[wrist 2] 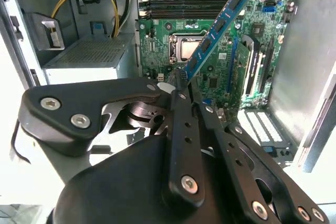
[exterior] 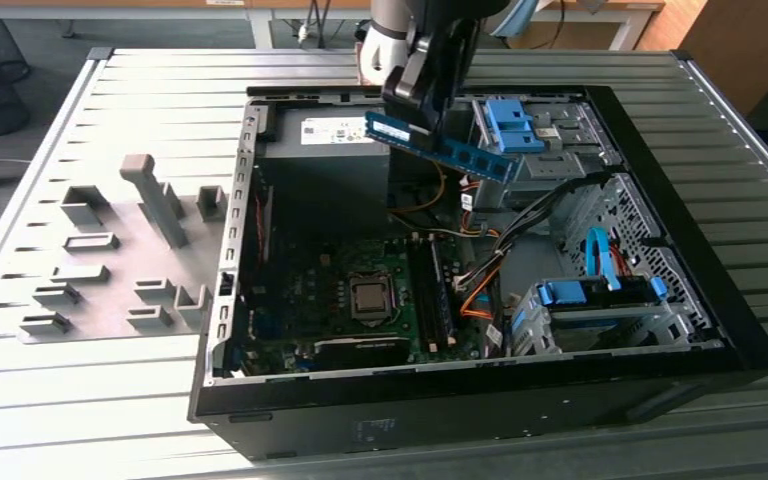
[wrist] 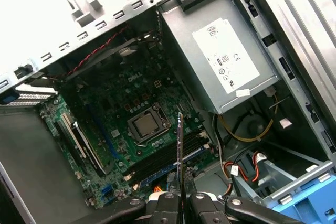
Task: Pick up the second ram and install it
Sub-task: 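Insert the second ram into the second slot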
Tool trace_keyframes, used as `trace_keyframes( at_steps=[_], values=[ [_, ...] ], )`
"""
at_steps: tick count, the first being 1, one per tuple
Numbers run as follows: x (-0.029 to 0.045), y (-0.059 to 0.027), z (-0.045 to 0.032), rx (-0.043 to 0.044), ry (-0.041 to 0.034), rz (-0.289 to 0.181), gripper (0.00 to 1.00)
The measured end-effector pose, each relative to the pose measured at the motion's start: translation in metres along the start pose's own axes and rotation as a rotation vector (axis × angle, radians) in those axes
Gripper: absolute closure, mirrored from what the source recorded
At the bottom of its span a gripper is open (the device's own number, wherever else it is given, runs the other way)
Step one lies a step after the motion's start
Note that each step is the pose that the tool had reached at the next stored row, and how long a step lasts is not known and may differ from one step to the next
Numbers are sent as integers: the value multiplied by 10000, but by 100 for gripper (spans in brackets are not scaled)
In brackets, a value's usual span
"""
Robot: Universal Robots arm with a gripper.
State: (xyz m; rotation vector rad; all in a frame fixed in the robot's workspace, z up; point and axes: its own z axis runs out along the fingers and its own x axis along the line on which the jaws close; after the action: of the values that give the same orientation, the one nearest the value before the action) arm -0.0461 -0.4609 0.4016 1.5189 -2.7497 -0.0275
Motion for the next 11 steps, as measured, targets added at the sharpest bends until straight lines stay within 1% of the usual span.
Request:
trace_keyframes(
  at_steps=[11],
  values=[
    [0,0,25,17,-25,1829,86]
  ],
)
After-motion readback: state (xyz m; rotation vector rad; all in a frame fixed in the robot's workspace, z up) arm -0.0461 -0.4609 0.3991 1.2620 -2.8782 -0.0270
